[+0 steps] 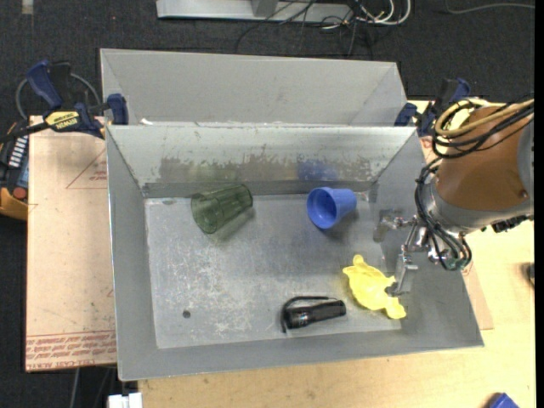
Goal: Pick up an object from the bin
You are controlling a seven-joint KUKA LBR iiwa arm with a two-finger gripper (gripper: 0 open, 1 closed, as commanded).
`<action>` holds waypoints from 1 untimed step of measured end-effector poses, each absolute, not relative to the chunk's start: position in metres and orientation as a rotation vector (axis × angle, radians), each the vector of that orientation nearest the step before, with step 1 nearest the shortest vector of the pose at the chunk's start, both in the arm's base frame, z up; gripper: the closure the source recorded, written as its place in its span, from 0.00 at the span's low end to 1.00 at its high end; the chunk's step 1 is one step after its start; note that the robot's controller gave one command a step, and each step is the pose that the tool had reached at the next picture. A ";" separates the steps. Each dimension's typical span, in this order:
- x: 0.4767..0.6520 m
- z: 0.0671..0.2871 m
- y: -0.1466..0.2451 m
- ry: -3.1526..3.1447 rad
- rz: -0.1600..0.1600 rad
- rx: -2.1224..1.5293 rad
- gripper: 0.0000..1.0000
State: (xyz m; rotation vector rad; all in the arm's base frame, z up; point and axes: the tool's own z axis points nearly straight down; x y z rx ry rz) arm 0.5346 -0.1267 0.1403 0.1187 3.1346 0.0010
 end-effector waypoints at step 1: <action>0.541 0.073 -0.131 3.124 0.005 0.385 0.00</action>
Offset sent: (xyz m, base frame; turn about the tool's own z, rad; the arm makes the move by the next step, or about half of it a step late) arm -0.0331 0.0092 -0.0703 0.1222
